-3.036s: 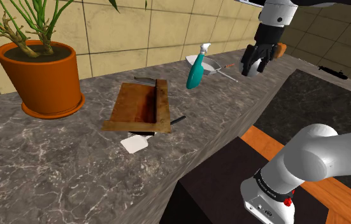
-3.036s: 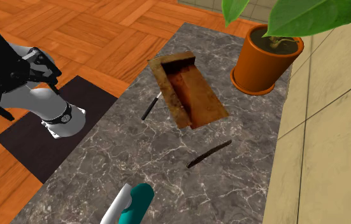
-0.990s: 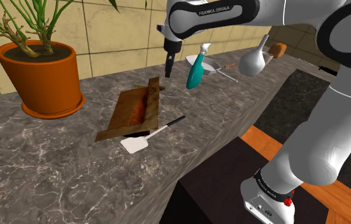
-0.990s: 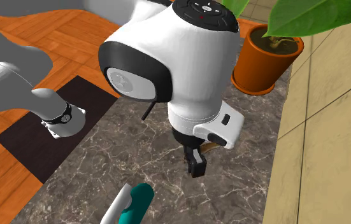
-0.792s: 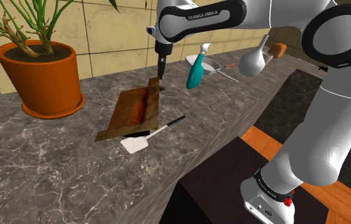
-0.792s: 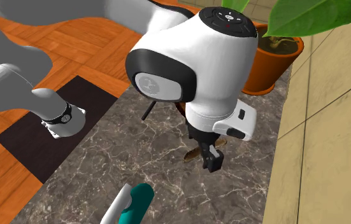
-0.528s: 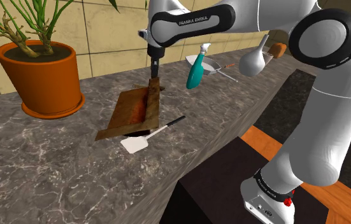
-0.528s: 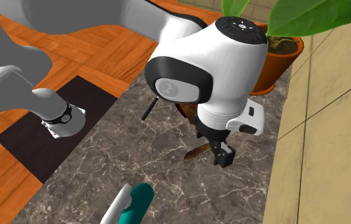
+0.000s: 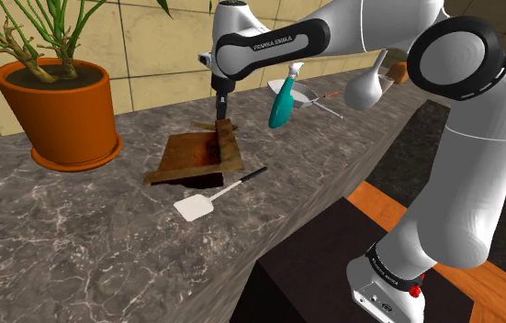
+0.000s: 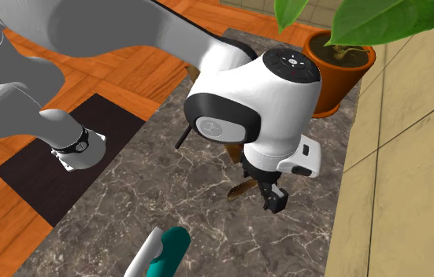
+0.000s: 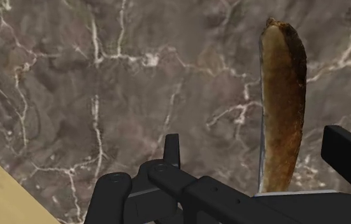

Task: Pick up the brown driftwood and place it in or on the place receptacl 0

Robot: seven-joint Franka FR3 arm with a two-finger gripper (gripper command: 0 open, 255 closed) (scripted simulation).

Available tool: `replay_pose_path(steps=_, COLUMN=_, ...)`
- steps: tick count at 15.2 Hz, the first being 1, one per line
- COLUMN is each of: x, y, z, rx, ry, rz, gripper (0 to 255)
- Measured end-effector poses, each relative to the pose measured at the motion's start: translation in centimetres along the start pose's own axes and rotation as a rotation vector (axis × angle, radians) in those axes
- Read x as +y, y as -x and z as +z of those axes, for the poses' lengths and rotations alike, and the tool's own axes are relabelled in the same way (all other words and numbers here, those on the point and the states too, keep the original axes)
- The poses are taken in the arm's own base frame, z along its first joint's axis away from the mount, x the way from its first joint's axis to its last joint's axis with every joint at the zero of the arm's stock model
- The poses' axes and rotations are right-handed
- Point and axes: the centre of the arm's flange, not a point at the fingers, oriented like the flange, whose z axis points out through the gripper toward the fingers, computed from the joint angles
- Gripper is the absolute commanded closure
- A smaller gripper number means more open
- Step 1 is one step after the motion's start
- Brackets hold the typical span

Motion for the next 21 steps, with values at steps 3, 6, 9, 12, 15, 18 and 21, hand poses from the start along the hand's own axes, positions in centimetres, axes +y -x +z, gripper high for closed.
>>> replay_pose_path(steps=3, x=0.0, y=0.0, z=0.0, rx=0.001, ry=0.001, rz=0.0, gripper=0)
replay_pose_path(steps=6, x=-0.1, y=-0.1, z=0.1, rx=0.0, ry=-0.001, rz=-0.001, gripper=255)
replay_pose_path(steps=9, x=-0.3, y=-0.1, z=0.2, rx=-0.002, ry=-0.003, rz=-0.003, gripper=255)
replay_pose_path(steps=12, x=-0.3, y=-0.1, z=0.2, rx=-0.002, ry=-0.003, rz=-0.003, gripper=255)
replay_pose_path(steps=15, x=-0.3, y=-0.1, z=0.2, rx=-0.002, ry=-0.003, rz=-0.003, gripper=0)
replay_pose_path(steps=18, x=-0.7, y=-1.7, z=-0.3, rx=-0.012, ry=-0.013, rz=0.032, gripper=0)
replay_pose_path(steps=21, x=-1.5, y=-5.1, z=-1.4, rx=-0.035, ry=-0.032, rz=0.11, gripper=0)
